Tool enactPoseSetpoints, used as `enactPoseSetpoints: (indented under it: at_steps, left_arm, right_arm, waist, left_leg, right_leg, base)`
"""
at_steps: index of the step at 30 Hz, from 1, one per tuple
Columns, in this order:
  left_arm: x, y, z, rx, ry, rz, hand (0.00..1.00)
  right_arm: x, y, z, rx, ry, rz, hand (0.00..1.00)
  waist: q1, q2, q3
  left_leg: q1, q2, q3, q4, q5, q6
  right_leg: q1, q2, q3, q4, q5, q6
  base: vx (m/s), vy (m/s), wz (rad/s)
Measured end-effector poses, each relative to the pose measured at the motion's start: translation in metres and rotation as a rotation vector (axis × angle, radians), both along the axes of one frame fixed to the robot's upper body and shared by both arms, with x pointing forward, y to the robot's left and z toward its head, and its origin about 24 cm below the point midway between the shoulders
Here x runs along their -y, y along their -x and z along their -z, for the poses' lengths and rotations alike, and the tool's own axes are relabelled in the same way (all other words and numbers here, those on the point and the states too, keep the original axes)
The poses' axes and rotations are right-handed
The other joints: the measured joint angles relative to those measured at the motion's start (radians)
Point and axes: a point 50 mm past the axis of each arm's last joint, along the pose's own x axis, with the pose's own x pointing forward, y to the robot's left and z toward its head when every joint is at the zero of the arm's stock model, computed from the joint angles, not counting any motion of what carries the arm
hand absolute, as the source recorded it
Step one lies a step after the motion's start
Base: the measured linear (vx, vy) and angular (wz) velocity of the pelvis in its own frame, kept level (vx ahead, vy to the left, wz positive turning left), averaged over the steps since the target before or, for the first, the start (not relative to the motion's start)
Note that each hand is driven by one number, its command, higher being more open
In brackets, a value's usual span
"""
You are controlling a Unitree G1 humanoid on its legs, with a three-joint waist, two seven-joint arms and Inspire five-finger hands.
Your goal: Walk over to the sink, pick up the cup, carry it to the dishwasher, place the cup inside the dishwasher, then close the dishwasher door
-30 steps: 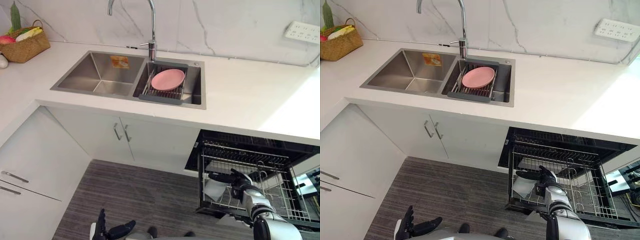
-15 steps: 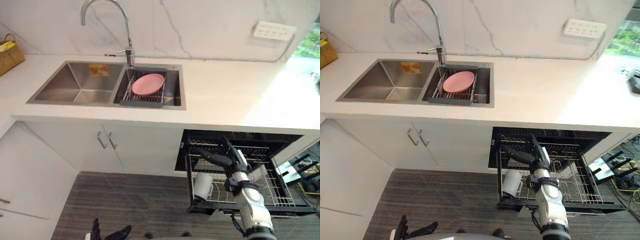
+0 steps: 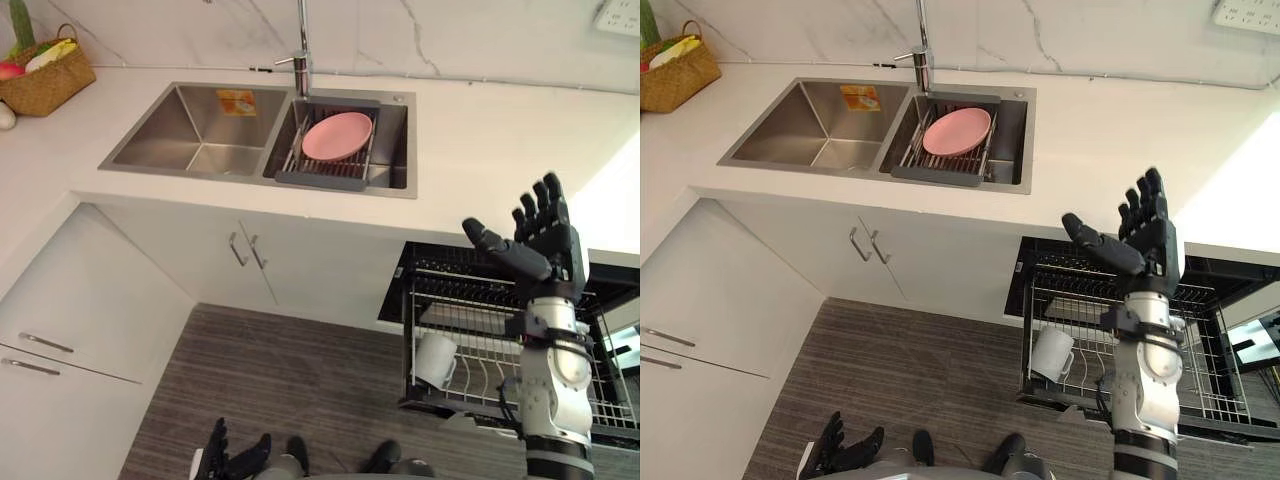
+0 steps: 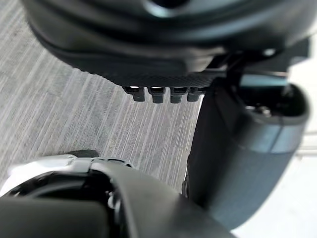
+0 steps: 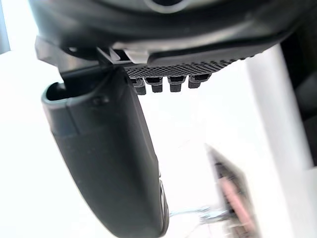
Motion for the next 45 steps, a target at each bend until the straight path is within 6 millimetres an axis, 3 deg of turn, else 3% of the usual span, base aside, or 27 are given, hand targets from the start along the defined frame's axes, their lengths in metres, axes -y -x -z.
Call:
enactPoseSetpoints:
  at_steps: [2, 4, 5, 7, 11, 12, 20, 22, 24, 25, 26, 27, 29, 30, 31, 32, 33, 34, 36, 38, 41, 42, 43, 45]
  left_arm:
    - [0.001, -0.008, 0.002, -0.019, 0.012, 0.089, 1.0]
    - [0.001, -0.006, 0.003, -0.041, 0.025, 0.139, 1.0]
    - [0.0, -0.005, 0.005, -0.058, 0.027, 0.152, 1.0]
    - [-0.006, -0.004, 0.006, -0.082, 0.038, 0.127, 1.0]
    - [-0.011, -0.006, 0.005, -0.086, 0.054, 0.12, 1.0]
    - [-0.019, 0.0, 0.009, -0.196, 0.079, 0.059, 1.0]
    - [-0.018, 0.001, 0.01, -0.212, 0.121, 0.009, 1.0]
    - [-0.016, 0.001, 0.01, -0.211, 0.168, -0.053, 1.0]
    - [-0.016, 0.003, 0.01, -0.199, 0.219, -0.152, 1.0]
    - [-0.018, 0.002, 0.009, -0.197, 0.228, -0.175, 1.0]
    - [-0.022, 0.002, 0.008, -0.193, 0.248, -0.228, 1.0]
    - [-0.023, 0.003, 0.008, -0.191, 0.283, -0.282, 1.0]
    - [-0.02, 0.005, 0.009, -0.19, 0.342, -0.325, 1.0]
    - [-0.017, 0.009, 0.01, -0.178, 0.364, -0.357, 1.0]
    - [-0.015, 0.012, 0.01, -0.164, 0.38, -0.393, 1.0]
    - [-0.015, 0.014, 0.01, -0.15, 0.39, -0.419, 1.0]
    - [-0.012, 0.015, 0.011, -0.147, 0.407, -0.438, 1.0]
    - [-0.015, 0.014, 0.01, -0.137, 0.409, -0.439, 1.0]
    - [-0.017, 0.012, 0.01, -0.144, 0.406, -0.43, 1.0]
    - [-0.017, 0.013, 0.012, -0.175, 0.395, -0.416, 1.0]
    - [-0.015, 0.019, 0.014, -0.208, 0.39, -0.409, 1.0]
    - [-0.015, 0.018, 0.014, -0.206, 0.389, -0.405, 1.0]
    - [-0.018, 0.016, 0.013, -0.206, 0.381, -0.383, 1.0]
    - [-0.015, 0.008, 0.012, -0.195, 0.386, -0.353, 1.0]
  right_arm:
    - [-0.01, -0.003, -0.002, 0.026, -0.019, -0.017, 1.0]
    - [-0.012, 0.001, -0.001, 0.026, -0.042, 0.005, 1.0]
    - [-0.01, 0.01, 0.002, 0.012, -0.047, 0.042, 1.0]
    - [-0.005, 0.029, 0.0, 0.02, -0.045, 0.103, 1.0]
    - [-0.003, 0.024, -0.017, 0.089, -0.008, 0.107, 1.0]
    - [0.031, 0.051, -0.025, 0.067, -0.003, 0.291, 1.0]
    - [0.032, 0.053, -0.023, 0.061, -0.002, 0.292, 1.0]
    - [0.031, 0.055, -0.024, 0.06, 0.003, 0.293, 1.0]
    - [0.03, 0.064, -0.026, 0.061, 0.023, 0.3, 1.0]
    - [0.03, 0.066, -0.027, 0.063, 0.026, 0.304, 1.0]
    - [0.028, 0.069, -0.034, 0.092, 0.036, 0.307, 1.0]
    - [0.027, 0.072, -0.045, 0.145, 0.045, 0.322, 1.0]
    - [0.028, 0.077, -0.056, 0.224, 0.051, 0.361, 1.0]
    - [0.029, 0.08, -0.059, 0.246, 0.055, 0.39, 1.0]
    - [0.03, 0.081, -0.059, 0.244, 0.062, 0.411, 1.0]
    - [0.03, 0.081, -0.059, 0.235, 0.085, 0.438, 1.0]
    - [0.03, 0.081, -0.061, 0.234, 0.102, 0.459, 1.0]
    - [0.031, 0.081, -0.062, 0.244, 0.097, 0.485, 1.0]
    - [0.035, 0.083, -0.065, 0.26, 0.085, 0.524, 1.0]
    - [0.038, 0.084, -0.065, 0.266, 0.056, 0.54, 1.0]
    - [0.034, 0.076, -0.068, 0.291, 0.042, 0.509, 1.0]
    - [0.031, 0.071, -0.067, 0.293, 0.042, 0.493, 1.0]
    - [0.028, 0.069, -0.065, 0.285, 0.043, 0.486, 1.0]
    - [0.028, 0.07, -0.064, 0.285, 0.04, 0.491, 1.0]
  waist:
    - [-0.011, 0.0, 0.0]
    - [-0.043, -0.002, 0.001]
    - [-0.071, -0.007, 0.004]
    - [-0.09, -0.034, -0.005]
    - [-0.072, -0.05, -0.01]
    - [-0.103, -0.086, -0.031]
    - [-0.105, -0.086, -0.031]
    - [-0.105, -0.087, -0.032]
    - [-0.104, -0.07, -0.035]
    - [-0.103, -0.068, -0.037]
    - [-0.102, -0.089, -0.025]
    - [-0.098, -0.097, -0.02]
    - [-0.099, -0.096, -0.022]
    - [-0.096, -0.089, -0.025]
    - [-0.093, -0.087, -0.027]
    - [-0.087, -0.089, -0.031]
    - [-0.078, -0.078, -0.04]
    - [-0.086, -0.088, -0.045]
    - [-0.101, -0.097, -0.048]
    - [-0.098, -0.098, -0.046]
    - [-0.076, -0.092, -0.043]
    - [-0.08, -0.09, -0.041]
    - [-0.09, -0.091, -0.043]
    - [-0.102, -0.089, -0.051]
  left_leg:
    - [0.018, -0.029, -0.004, -0.03, -0.001, 0.01]
    - [0.023, -0.051, -0.054, -0.035, -0.006, 0.022]
    - [0.027, -0.067, -0.11, -0.023, -0.007, 0.035]
    - [0.039, -0.087, -0.191, -0.006, -0.002, 0.048]
    - [0.037, -0.094, -0.191, -0.002, -0.006, 0.044]
    - [0.074, -0.049, -0.156, -0.019, -0.003, 0.005]
    - [0.073, -0.048, -0.149, -0.017, -0.008, 0.004]
    - [0.002, -0.037, -0.147, 0.118, -0.084, -0.002]
    - [-0.113, 0.019, -0.148, 0.381, -0.201, -0.015]
    - [-0.125, 0.026, -0.146, 0.425, -0.208, -0.024]
    - [-0.158, 0.029, -0.143, 0.512, -0.206, -0.034]
    - [-0.187, 0.032, -0.149, 0.54, -0.242, -0.015]
    - [-0.224, 0.035, -0.193, 0.479, -0.243, -0.015]
    - [-0.236, 0.036, -0.259, 0.407, -0.225, -0.036]
    - [-0.231, 0.036, -0.258, 0.406, -0.187, -0.07]
    - [-0.232, 0.013, -0.258, 0.426, -0.177, -0.067]
    - [-0.246, -0.003, -0.242, 0.452, -0.198, -0.032]
    - [-0.272, -0.025, -0.22, 0.493, -0.231, 0.0]
    - [-0.284, -0.063, -0.202, 0.54, -0.278, 0.034]
    - [-0.233, -0.086, -0.18, 0.522, -0.284, 0.059]
    - [-0.066, -0.089, -0.109, 0.397, -0.284, 0.087]
    - [-0.014, -0.089, -0.097, 0.35, -0.28, 0.093]
    - [0.013, -0.085, -0.097, 0.319, -0.28, 0.094]
    - [0.029, -0.081, -0.102, 0.289, -0.279, 0.095]
  right_leg:
    - [-0.021, -0.044, 0.037, 0.075, -0.018, 0.017]
    - [-0.068, -0.076, 0.224, 0.2, -0.04, -0.001]
    - [-0.078, -0.071, 0.378, 0.256, -0.046, 0.002]
    - [-0.028, -0.042, 0.549, 0.223, -0.096, 0.052]
    - [0.06, -0.033, 0.546, 0.06, -0.097, 0.059]
    - [0.116, 0.021, 0.583, -0.038, -0.074, 0.098]
    - [0.114, 0.023, 0.591, -0.041, -0.074, 0.098]
    - [0.103, 0.021, 0.593, -0.039, -0.084, 0.099]
    - [0.104, 0.046, 0.593, -0.021, -0.093, 0.102]
    - [0.112, 0.048, 0.593, -0.02, -0.095, 0.099]
    - [0.129, 0.037, 0.596, -0.026, -0.101, 0.092]
    - [0.138, 0.022, 0.603, -0.031, -0.105, 0.087]
    - [0.147, -0.005, 0.613, -0.035, -0.12, 0.109]
    - [0.153, -0.016, 0.634, -0.044, -0.128, 0.121]
    - [0.159, -0.025, 0.662, -0.052, -0.135, 0.131]
    - [0.16, -0.038, 0.695, -0.066, -0.141, 0.139]
    - [0.161, -0.047, 0.725, -0.07, -0.143, 0.141]
    - [0.134, -0.064, 0.753, -0.031, -0.154, 0.145]
    - [0.118, -0.106, 0.754, 0.011, -0.163, 0.159]
    - [0.087, -0.132, 0.752, 0.128, -0.154, 0.159]
    - [0.001, -0.167, 0.661, 0.384, -0.083, 0.033]
    - [-0.036, -0.168, 0.623, 0.49, -0.095, 0.006]
    - [-0.064, -0.126, 0.618, 0.566, -0.141, 0.03]
    - [-0.095, -0.054, 0.583, 0.567, -0.197, 0.057]
  base:
    - [-0.01, 0.127, 0.11]
    - [-0.01, 0.124, 0.74]
    - [0.07, 0.093, 1.23]
    - [0.14, 0.023, 1.3]
    - [0.08, -0.015, 0.14]
    - [0.0, 0.0, 0.0]
    - [0.0, 0.0, -0.02]
    - [0.0, 0.0, 0.0]
    - [0.02, -0.001, -0.03]
    - [0.04, 0.013, -0.02]
    - [0.02, 0.024, -0.08]
    - [0.0, 0.04, -0.1]
    - [0.03, 0.162, -0.13]
    - [0.09, 0.293, -0.33]
    - [0.17, 0.398, -0.53]
    - [0.17, 0.304, -0.72]
    - [0.22, 0.342, -0.61]
    - [0.18, 0.232, -0.41]
    - [0.24, 0.279, -0.07]
    - [0.26, 0.239, -0.23]
    - [0.33, 0.192, -0.7]
    - [0.21, 0.111, -0.35]
    - [0.2, 0.091, -0.18]
    - [0.18, 0.037, 0.05]
